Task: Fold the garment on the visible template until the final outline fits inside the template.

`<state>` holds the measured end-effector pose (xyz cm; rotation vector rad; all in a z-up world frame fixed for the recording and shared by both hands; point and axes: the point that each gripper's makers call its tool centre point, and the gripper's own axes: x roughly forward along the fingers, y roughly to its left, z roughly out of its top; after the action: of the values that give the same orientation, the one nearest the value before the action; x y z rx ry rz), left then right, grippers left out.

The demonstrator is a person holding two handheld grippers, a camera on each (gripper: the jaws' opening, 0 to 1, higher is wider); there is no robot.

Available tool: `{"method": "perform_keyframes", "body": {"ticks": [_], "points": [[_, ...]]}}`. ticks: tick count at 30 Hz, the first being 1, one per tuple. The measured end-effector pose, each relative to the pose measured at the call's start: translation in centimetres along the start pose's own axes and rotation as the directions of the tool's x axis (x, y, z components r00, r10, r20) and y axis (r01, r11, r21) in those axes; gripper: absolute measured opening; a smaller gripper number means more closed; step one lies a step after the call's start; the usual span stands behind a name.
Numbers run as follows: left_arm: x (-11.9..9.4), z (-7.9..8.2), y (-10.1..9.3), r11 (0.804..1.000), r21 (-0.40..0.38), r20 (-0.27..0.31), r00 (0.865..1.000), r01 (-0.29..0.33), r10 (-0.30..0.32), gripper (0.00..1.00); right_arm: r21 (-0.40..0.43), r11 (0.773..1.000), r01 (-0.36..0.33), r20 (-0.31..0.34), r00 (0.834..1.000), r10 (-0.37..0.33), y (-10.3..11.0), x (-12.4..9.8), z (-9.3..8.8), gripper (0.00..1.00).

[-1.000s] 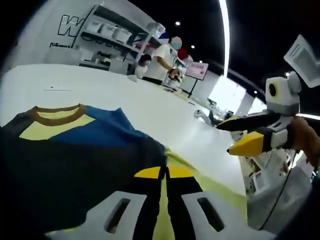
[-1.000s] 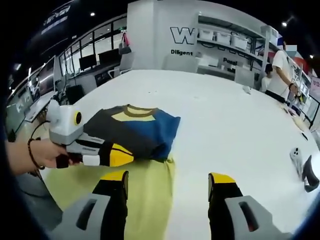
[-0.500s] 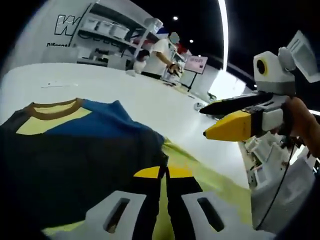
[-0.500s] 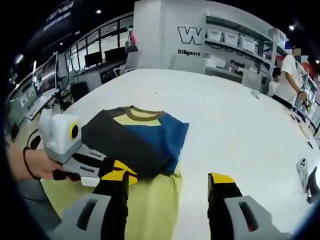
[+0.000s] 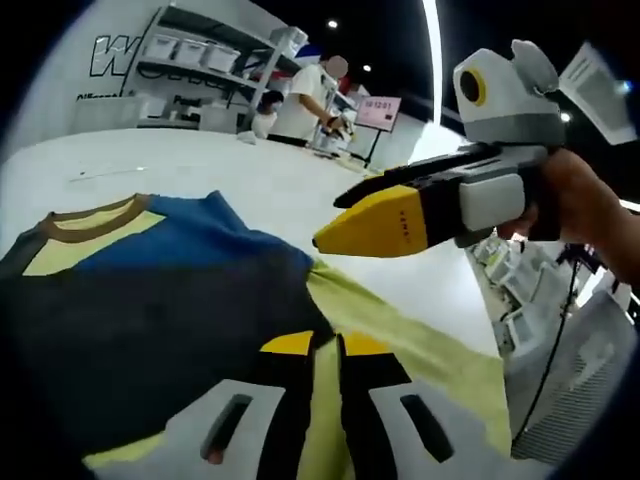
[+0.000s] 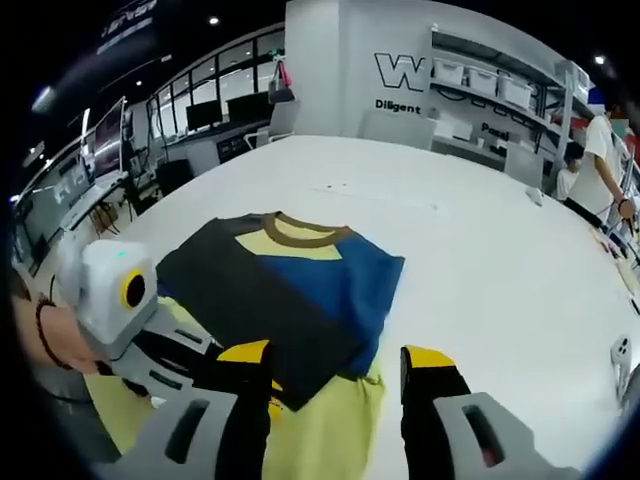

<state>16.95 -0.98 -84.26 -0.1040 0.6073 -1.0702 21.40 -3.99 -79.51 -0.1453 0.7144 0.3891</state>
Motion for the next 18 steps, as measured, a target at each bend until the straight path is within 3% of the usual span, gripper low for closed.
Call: {"method": "perform_keyframes", "body": {"ticks": [3,7,11,15,18], "points": [[-0.9,0.2,-0.3,0.999,0.037,-0.009,1.000,-0.001,0.002,0.10,0.009,1.000,0.002,0.003,1.000,-0.002,-0.2,-0.3,-0.1,0.48],[-3.0,0.6,0.3,0.994,0.092,-0.003,0.999,-0.050,0.051,0.16,0.021,1.000,0.007,0.004,1.000,-0.007,-0.3,-0.8,-0.6,0.48],[-5.1,1.4,0.9,0.993,0.073,0.042,0.995,-0.097,0.094,0.17,0.030,0.999,0.013,0.010,1.000,-0.013,-0.2,-1.3,-0.6,0.48],[-5.5,1.8,1.2,0.993,0.041,0.069,0.992,-0.111,0.108,0.19,0.032,0.999,0.016,0.020,1.000,-0.017,-0.1,-1.7,-0.5,0.48],[-7.4,2.7,1.8,0.986,0.041,0.097,0.983,-0.162,0.157,0.19,0.042,0.999,0.022,0.029,0.999,-0.024,-0.2,-2.4,-0.3,0.50]]}}
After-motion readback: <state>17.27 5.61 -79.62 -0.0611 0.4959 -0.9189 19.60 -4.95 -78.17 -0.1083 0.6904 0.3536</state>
